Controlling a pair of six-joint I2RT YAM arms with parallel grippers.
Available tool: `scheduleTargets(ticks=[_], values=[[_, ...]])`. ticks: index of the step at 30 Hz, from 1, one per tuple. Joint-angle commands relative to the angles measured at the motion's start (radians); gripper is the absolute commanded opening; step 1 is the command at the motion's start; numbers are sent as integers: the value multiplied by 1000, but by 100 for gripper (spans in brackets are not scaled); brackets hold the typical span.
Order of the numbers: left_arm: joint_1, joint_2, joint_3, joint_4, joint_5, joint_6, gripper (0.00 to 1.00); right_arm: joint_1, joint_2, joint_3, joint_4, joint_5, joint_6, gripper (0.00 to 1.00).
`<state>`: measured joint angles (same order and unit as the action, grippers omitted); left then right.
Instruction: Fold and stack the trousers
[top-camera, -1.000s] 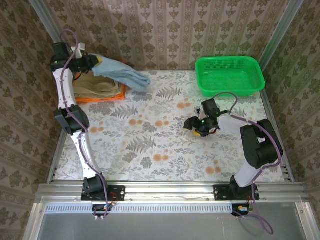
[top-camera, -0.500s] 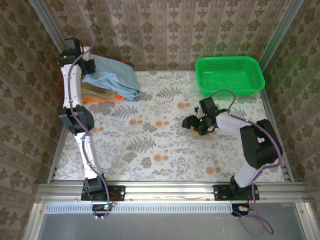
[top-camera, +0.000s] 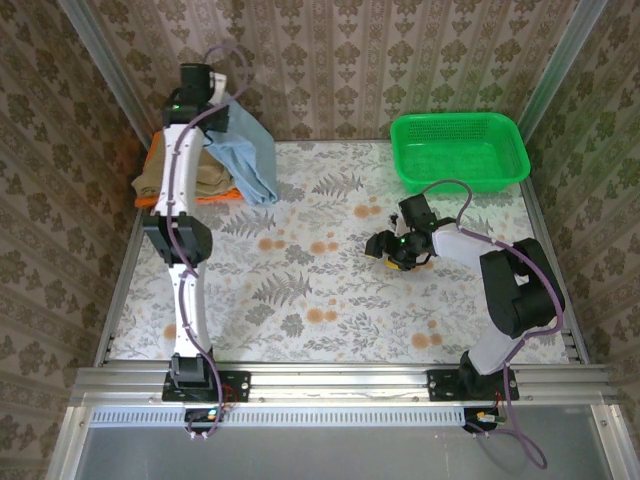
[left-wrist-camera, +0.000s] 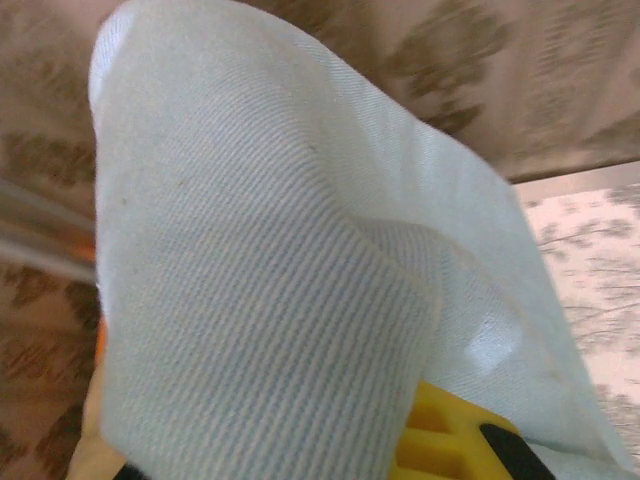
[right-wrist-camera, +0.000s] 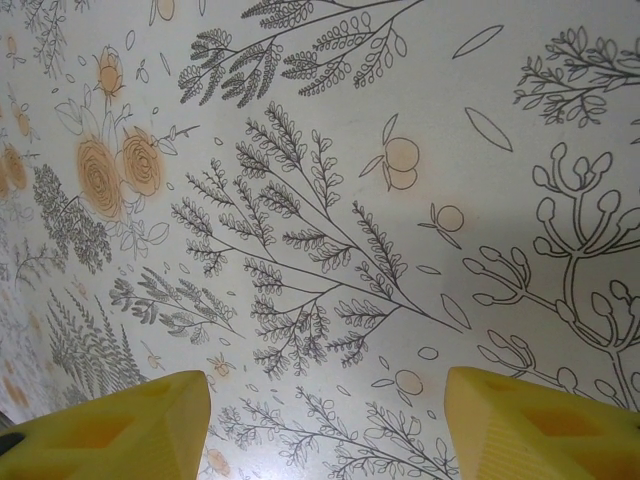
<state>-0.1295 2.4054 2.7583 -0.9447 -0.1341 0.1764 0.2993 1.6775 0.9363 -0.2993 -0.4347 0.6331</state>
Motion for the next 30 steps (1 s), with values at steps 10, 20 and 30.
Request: scheduleTargets(ticks=[10, 20, 30], values=[[-134, -120, 78, 175, -66, 147, 0, -21, -61, -73, 39, 19, 18, 65], [-79, -236, 65, 127, 1, 63, 0, -37, -91, -111, 69, 6, 29, 65], [302, -196, -52, 130, 383, -249, 0, -24, -145, -116, 33, 25, 38, 65]])
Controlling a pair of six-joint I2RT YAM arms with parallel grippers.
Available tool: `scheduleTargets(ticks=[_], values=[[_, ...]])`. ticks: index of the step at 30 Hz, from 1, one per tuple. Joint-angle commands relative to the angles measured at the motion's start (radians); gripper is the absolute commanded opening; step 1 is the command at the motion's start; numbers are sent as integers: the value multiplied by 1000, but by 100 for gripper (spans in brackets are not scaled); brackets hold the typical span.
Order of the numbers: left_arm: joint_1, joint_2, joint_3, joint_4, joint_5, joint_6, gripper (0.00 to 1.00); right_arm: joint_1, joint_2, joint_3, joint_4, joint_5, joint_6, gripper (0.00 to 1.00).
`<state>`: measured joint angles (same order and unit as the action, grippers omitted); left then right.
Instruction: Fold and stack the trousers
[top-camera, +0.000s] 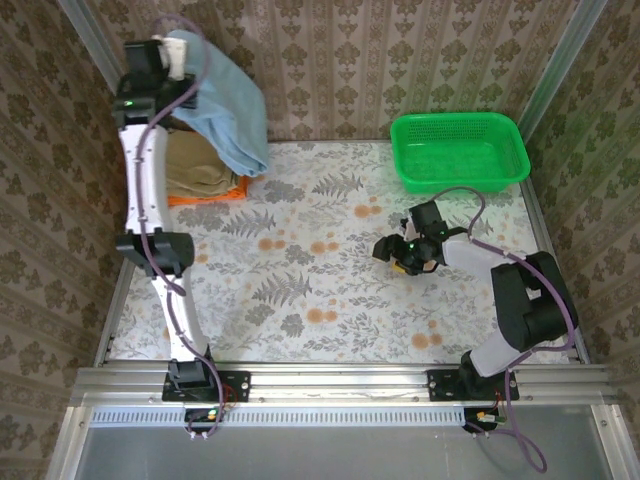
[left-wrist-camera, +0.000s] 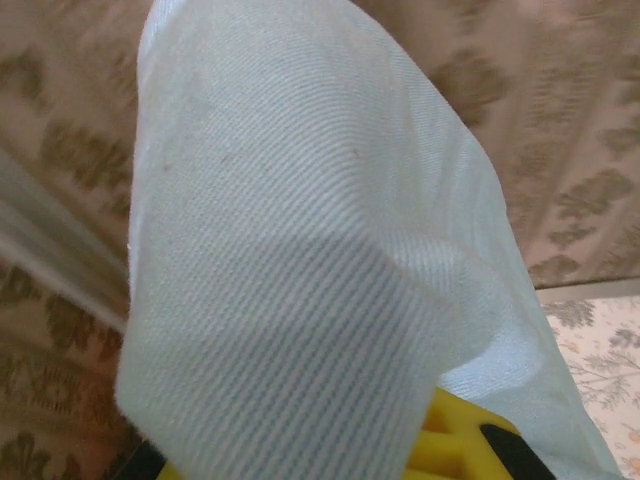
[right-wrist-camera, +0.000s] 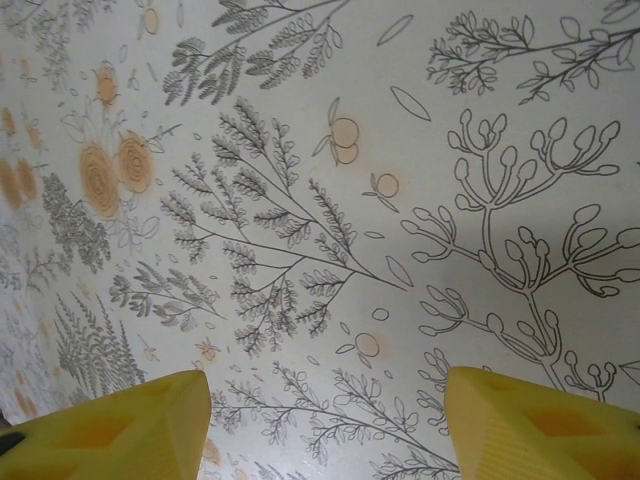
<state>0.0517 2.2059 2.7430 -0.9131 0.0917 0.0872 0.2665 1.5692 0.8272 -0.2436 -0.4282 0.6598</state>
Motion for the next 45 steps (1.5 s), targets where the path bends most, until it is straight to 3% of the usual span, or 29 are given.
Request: scheduleTargets(ticks=[1, 4, 9, 12, 13, 14, 16, 18, 21, 26, 32, 35, 45], values=[[160, 42, -56, 103, 196, -177, 0, 15, -41, -4, -29, 23, 12, 65], [236, 206, 0, 44, 292, -205, 0, 34, -48, 15, -57, 36, 12, 65], [273, 262, -107, 99, 156, -153, 0, 53, -54, 50, -92, 58, 12, 66], [297, 300, -81, 65, 134, -161, 0, 64, -52, 77, -109, 73, 12, 66], [297, 294, -97, 69, 103, -145, 12, 65, -48, 81, -106, 71, 15, 66], [297, 283, -123, 82, 89, -141, 38, 68, -44, 87, -108, 72, 15, 66], [295, 268, -135, 79, 65, -143, 53, 75, -37, 99, -107, 77, 17, 66], [283, 252, -125, 57, 46, -140, 88, 82, -28, 111, -109, 75, 15, 66], [240, 182, -106, 8, -20, -105, 99, 90, -15, 128, -116, 74, 13, 66], [120, -8, -147, 15, -167, -51, 100, 97, -22, 135, -114, 78, 3, 67], [-79, -104, -275, -14, -335, 30, 100, 91, -7, 76, -27, 55, 11, 68], [-175, -67, -323, -17, -405, 111, 100, 75, 20, 56, 21, 17, 11, 68], [-178, 187, -244, -152, -459, 115, 97, -1, 33, -3, 104, -65, -15, 69]])
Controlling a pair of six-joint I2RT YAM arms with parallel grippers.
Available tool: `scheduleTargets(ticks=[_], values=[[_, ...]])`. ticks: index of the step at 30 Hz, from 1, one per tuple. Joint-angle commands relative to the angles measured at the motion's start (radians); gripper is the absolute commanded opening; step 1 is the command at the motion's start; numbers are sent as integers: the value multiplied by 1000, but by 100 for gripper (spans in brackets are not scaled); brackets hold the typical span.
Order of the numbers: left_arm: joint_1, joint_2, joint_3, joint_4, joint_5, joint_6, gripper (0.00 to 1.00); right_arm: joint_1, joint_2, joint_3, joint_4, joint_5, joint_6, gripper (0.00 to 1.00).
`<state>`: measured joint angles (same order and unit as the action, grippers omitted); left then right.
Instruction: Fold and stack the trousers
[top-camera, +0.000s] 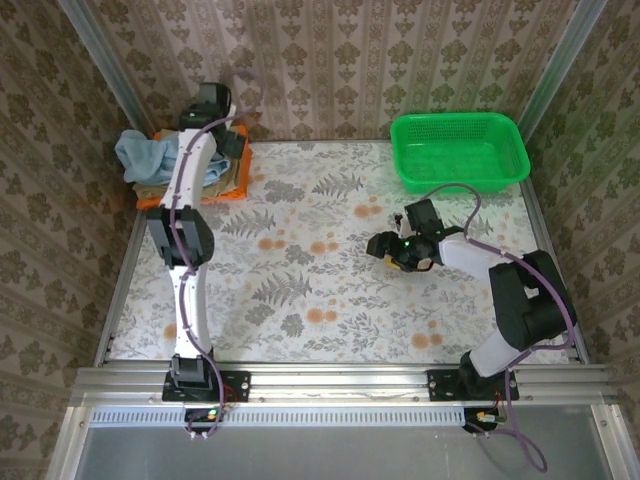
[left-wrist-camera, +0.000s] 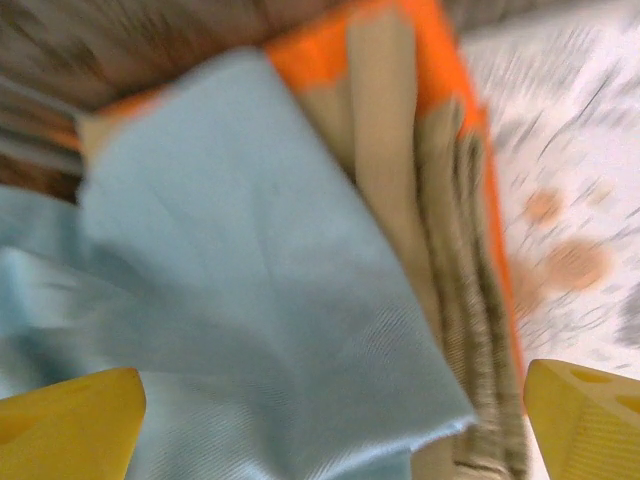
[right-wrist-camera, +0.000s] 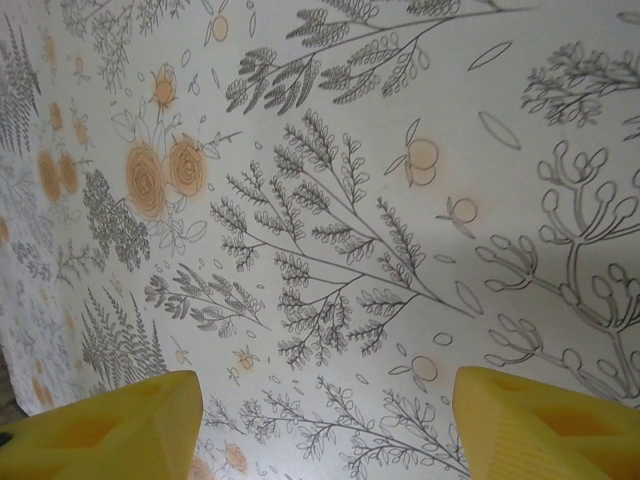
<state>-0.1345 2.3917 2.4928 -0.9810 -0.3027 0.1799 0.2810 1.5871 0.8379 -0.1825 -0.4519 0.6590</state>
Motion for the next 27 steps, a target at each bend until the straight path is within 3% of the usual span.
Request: scheduleTargets(ticks=[1, 4, 8, 12, 22, 27], values=[[8, 7, -19, -84, -81, 23, 96, -23, 21, -16, 46, -46, -16, 69], [20, 2, -91, -86, -122, 6, 94, -39, 22, -30, 60, -57, -15, 69], [44, -49, -181, -81, -105, -40, 73, -44, 22, -41, 73, -63, -11, 69], [43, -126, -276, -29, -80, -42, 67, -43, 35, -48, 105, -80, 10, 68], [44, -236, -329, -43, 66, -80, 74, -35, 16, -51, 89, -67, 7, 68], [72, -193, -317, -40, 59, -71, 65, -33, 22, -61, 104, -74, 8, 68]])
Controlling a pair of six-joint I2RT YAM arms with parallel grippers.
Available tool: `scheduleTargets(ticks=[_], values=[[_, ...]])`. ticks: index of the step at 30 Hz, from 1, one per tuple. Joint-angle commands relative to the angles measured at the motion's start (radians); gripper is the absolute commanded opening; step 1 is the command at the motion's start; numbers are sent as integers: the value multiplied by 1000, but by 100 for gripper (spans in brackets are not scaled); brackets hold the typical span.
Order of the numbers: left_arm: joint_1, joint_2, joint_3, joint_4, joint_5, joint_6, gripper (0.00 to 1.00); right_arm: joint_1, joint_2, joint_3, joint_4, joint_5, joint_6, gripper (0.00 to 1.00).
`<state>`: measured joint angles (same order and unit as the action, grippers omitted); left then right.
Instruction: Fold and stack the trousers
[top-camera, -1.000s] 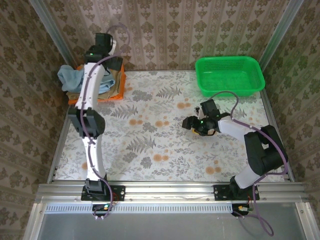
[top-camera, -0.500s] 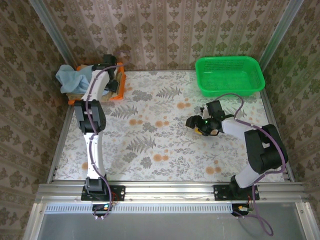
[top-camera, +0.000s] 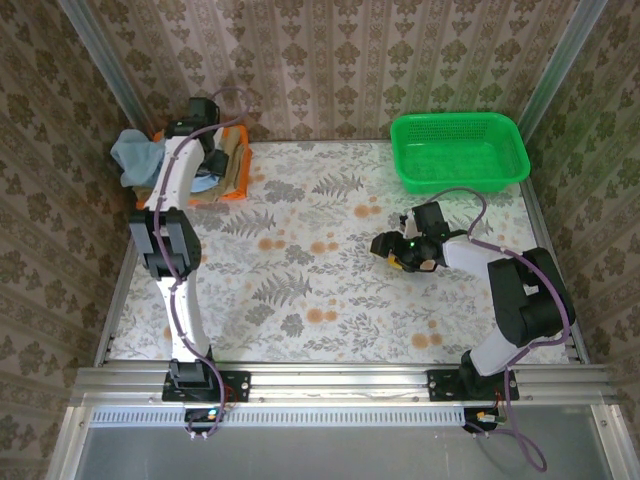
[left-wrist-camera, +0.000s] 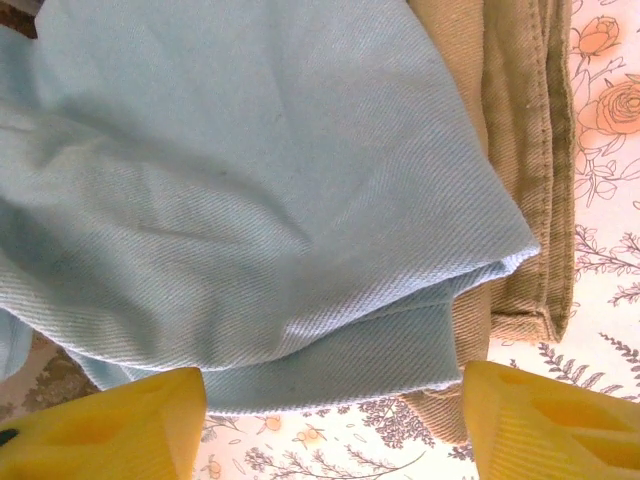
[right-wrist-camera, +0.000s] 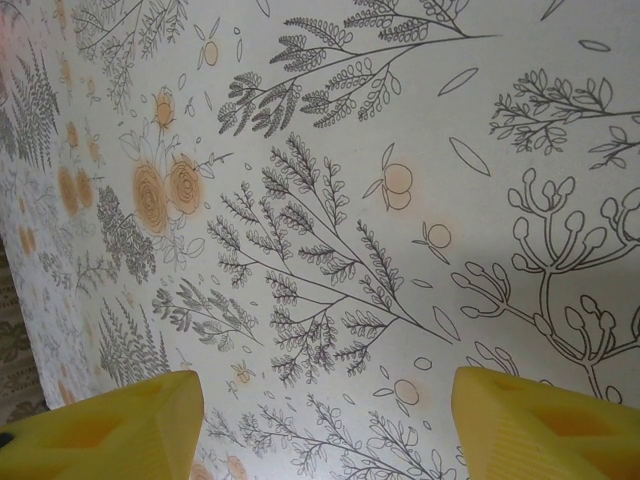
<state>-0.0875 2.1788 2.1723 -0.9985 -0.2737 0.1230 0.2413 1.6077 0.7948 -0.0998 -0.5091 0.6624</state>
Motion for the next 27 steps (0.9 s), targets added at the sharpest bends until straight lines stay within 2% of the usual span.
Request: scheduleTargets(ticks=[1, 7, 10, 13, 19, 24, 25, 27], values=[[34, 40, 17, -36, 50, -21, 64, 6, 0, -20, 20, -16, 5, 68], [9, 20, -71, 0, 74, 16, 78, 4, -5, -25, 17, -8, 2, 68], [21, 20, -76, -1, 97, 4, 78, 4, 5, -24, 24, -15, 7, 68], [22, 45, -62, -7, 49, 7, 73, 4, 4, -26, 28, -14, 7, 68], [31, 62, -12, 0, 8, 6, 47, 4, -9, -34, 23, -6, 2, 68], [37, 86, 25, -16, -1, 18, 46, 4, -2, -32, 32, -12, 6, 68], [39, 88, 24, -17, 7, 17, 47, 5, -3, -30, 29, -12, 6, 68], [36, 89, 22, -25, 33, 18, 60, 5, -6, -26, 23, -7, 3, 68]])
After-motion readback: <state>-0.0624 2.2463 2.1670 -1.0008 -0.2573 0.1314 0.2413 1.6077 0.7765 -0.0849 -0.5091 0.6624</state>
